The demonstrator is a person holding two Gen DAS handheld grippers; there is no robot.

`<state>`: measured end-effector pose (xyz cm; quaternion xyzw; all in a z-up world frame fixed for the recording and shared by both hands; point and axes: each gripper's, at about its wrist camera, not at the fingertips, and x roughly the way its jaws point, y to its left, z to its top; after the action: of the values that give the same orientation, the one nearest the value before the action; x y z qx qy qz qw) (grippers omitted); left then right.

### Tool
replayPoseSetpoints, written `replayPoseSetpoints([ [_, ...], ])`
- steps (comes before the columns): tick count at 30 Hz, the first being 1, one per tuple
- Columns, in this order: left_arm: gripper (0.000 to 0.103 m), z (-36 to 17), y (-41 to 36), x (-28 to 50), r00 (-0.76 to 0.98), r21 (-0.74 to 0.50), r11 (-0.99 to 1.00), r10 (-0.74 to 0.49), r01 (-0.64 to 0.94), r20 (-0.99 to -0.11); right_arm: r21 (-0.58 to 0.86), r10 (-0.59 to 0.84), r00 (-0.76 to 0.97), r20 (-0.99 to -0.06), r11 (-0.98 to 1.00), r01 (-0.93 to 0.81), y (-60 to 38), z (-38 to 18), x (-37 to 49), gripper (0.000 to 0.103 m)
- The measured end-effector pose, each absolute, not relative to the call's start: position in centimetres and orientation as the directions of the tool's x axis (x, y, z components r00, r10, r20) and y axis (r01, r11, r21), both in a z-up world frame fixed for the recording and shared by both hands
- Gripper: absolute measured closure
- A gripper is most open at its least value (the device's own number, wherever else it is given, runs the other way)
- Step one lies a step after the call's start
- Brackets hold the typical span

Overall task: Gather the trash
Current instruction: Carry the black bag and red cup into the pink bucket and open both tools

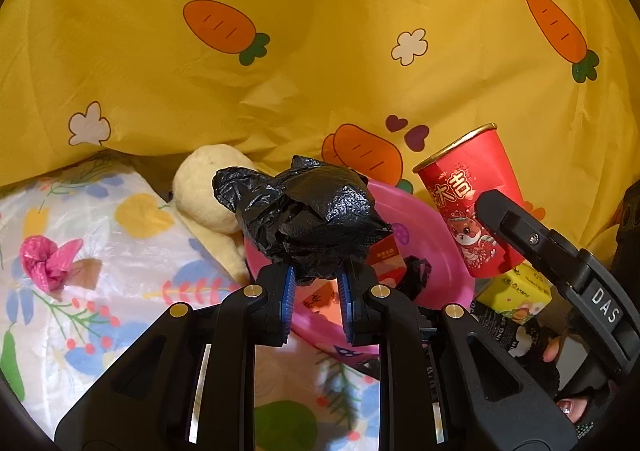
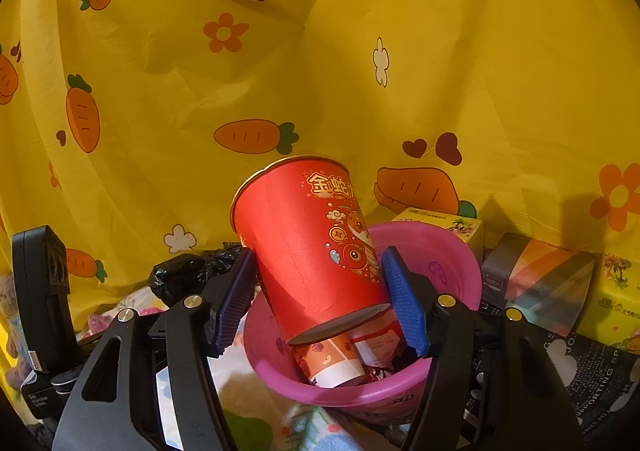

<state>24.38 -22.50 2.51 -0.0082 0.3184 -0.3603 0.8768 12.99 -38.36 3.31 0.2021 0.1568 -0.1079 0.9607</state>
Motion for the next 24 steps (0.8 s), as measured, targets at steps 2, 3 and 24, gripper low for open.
replayPoseSetpoints([
  [2,0.085,2.1,-23.1,24.9,0.524,-0.257,0.733,-0.646,0.630,-0.556,0.352,-0.150,0.925,-0.348,0.894,0.277,-38.5,3.2,13.1,0.039],
  [3,0.085,1.9,-23.6,25.2,0.515,-0.263,0.727,-0.651,0.634,-0.558,0.353,-0.152,0.925,-0.349,0.893,0.280,-38.7,3.2,13.1,0.039],
  [24,0.032,-0.7,-24.8,26.5,0.437,-0.338,0.693,-0.685,0.636,-0.582,0.369,-0.166,0.908,-0.385,0.874,0.316,-39.4,1.9,14.5,0.038],
])
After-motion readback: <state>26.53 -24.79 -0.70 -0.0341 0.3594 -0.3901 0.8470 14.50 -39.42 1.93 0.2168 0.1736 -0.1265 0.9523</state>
